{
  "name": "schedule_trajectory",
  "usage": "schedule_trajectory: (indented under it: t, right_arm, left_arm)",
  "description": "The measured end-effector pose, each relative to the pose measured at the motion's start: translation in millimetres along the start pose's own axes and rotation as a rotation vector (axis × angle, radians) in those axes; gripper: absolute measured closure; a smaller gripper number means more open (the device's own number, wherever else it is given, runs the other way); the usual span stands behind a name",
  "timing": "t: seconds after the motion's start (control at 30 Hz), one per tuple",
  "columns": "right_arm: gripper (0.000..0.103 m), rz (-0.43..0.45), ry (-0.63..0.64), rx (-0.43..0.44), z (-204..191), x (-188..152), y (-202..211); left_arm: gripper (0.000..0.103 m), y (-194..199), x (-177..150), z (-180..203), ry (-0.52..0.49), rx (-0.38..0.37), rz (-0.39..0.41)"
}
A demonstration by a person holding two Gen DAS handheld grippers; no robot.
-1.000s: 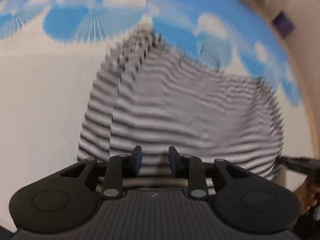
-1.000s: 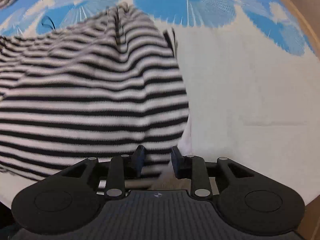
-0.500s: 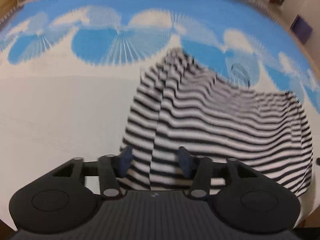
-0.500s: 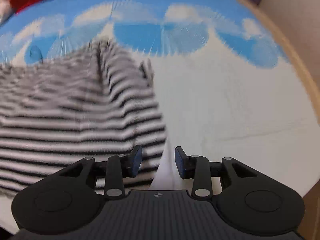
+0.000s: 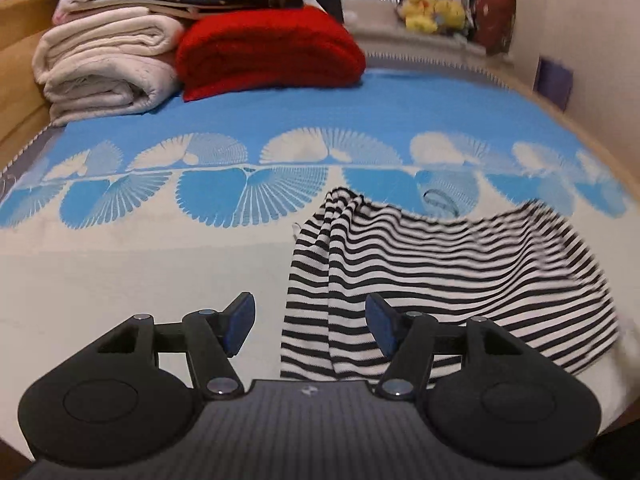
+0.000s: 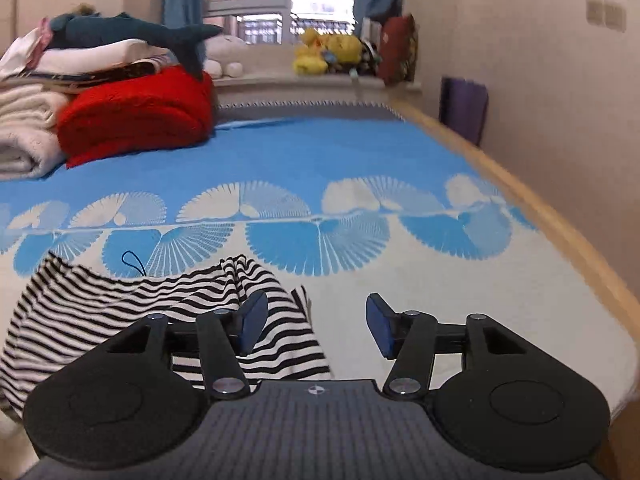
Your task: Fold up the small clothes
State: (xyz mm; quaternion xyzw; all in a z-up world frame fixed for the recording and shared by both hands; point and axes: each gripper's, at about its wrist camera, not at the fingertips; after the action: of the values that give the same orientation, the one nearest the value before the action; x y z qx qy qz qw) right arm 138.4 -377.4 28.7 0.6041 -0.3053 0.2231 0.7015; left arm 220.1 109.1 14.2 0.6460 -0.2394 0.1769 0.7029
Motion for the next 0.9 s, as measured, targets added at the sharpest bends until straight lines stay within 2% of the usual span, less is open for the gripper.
schedule_trajectory:
  t: [0.03,0.07,0.1,0.13,0.33,0.43,0.47,0.5,0.53,0.6,0.7,0.9]
  right_arm:
    - [0.045,0.01,0.024,-0.006,-2.5,-0.5,0.9]
    - [0.045,0.019,0.045,-0.009,-3.2,-2.8,6.3]
    - [0.045,0.025,0.058,-0.013,-2.9,-4.4,6.9]
    - [0.045,0.025,0.063,-0.016,-1.9,-6.0,7.6]
    - [0.045,0.012,0.043,0.001,8.7,-16.8,9.2]
    - [0.045,-0.008,0.008,0.01,16.1,-29.0,1.2]
    - [0.045,-0.027,-0.008,0.013,18.3,-32.6,-3.6]
    - [0.045,-0.042,-0.015,0.014,18.2,-34.3,-6.2]
    - [0.045,-0.046,-0.012,0.017,17.8,-33.6,-7.5]
    - [0.045,-0.023,0.011,0.014,16.2,-33.4,-7.1]
    - [0.045,-0.048,0.021,0.015,18.2,-33.7,-12.7]
    - [0.045,-0.063,-0.005,-0.004,26.7,-34.5,-14.8]
  left_arm:
    - [0.059,5.5,-3.9,-5.3,0.023,-0.022,-0.006]
    - [0.071,8.7,-8.2,-12.6,0.056,-0.051,-0.026]
    - [0.089,7.2,-13.3,-20.4,0.097,-0.075,-0.055]
    - [0.093,4.2,-19.8,-27.7,0.143,-0.092,-0.083]
    - [0.093,-30.9,-51.2,-41.5,0.31,-0.1,-0.201]
    - [0.089,-46.6,-62.3,-54.7,0.462,-0.146,-0.251]
    - [0.085,-51.8,-65.0,-60.1,0.522,-0.174,-0.271]
    - [0.075,-56.7,-67.2,-64.4,0.572,-0.2,-0.285]
    - [0.07,-60.9,-67.7,-66.4,0.598,-0.209,-0.298]
    - [0.068,-69.7,-67.4,-67.2,0.627,-0.202,-0.323]
    - [0.064,-83.1,-66.1,-63.9,0.644,-0.194,-0.361]
    - [0.047,-107.6,-70.3,-57.5,0.721,-0.184,-0.377]
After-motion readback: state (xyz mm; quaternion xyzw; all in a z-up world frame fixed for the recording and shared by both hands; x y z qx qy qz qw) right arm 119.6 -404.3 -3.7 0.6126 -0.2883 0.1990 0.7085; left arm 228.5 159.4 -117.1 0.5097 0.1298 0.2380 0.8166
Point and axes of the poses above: each gripper's, at about its wrist camera, not at the fingertips, and y roughly against the way its jaws point, z to its right, x to its top, and after that the axes turned 11 degrees about -z, right-handed
